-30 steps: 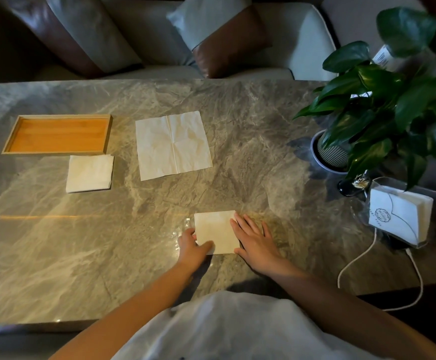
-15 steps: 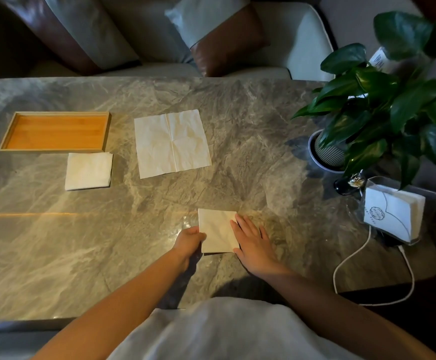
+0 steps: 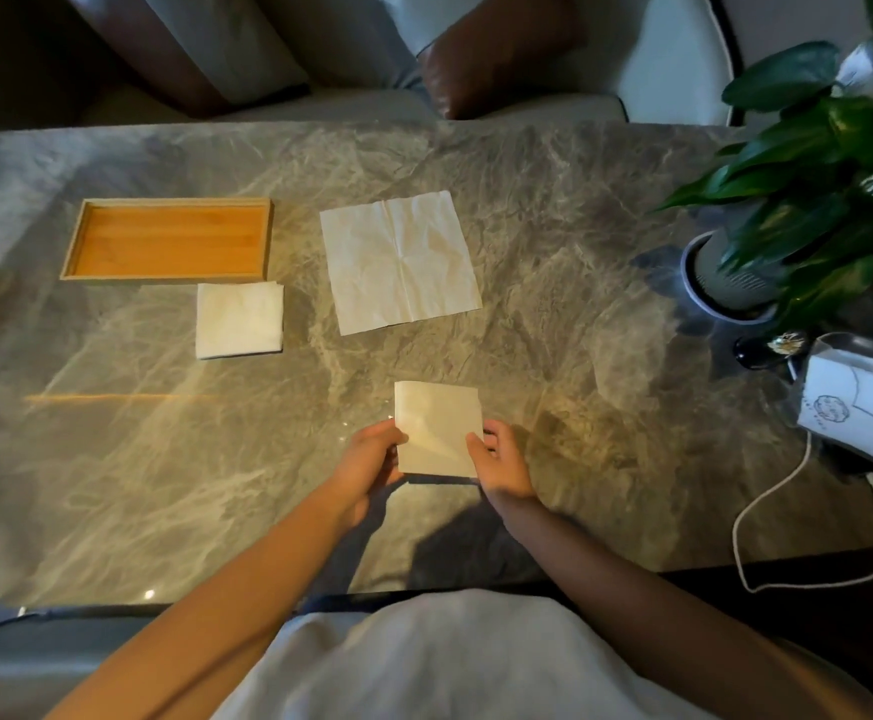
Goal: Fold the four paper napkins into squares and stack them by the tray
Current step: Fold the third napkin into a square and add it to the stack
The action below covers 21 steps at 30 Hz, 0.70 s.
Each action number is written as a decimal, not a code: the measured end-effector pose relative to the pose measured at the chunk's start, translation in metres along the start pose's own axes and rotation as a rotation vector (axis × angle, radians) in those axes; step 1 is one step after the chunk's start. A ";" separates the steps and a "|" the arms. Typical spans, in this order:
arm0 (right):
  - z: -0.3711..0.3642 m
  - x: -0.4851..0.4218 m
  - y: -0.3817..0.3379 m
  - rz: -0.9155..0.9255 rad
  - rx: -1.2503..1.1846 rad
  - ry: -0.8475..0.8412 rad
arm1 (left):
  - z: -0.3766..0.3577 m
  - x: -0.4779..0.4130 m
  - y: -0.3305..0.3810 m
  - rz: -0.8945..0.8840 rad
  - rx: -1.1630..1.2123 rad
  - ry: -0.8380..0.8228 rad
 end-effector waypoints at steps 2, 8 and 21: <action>-0.023 0.003 0.001 -0.075 -0.029 -0.069 | 0.023 0.003 0.001 -0.007 0.001 -0.007; -0.088 0.008 -0.012 -0.046 -0.016 -0.110 | 0.103 0.006 0.004 -0.041 -0.049 0.036; -0.213 -0.019 -0.026 0.015 0.088 -0.119 | 0.234 -0.024 0.027 -0.154 -0.199 0.192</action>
Point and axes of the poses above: each hand's wrist, its own x-axis away from the middle knuckle, its own z-axis out of the back of the hand, y = z × x, the point moved 5 cm from there along -x, towards the middle knuckle, and after that the axes turned 14 degrees about -x, right-handed, at the moved point
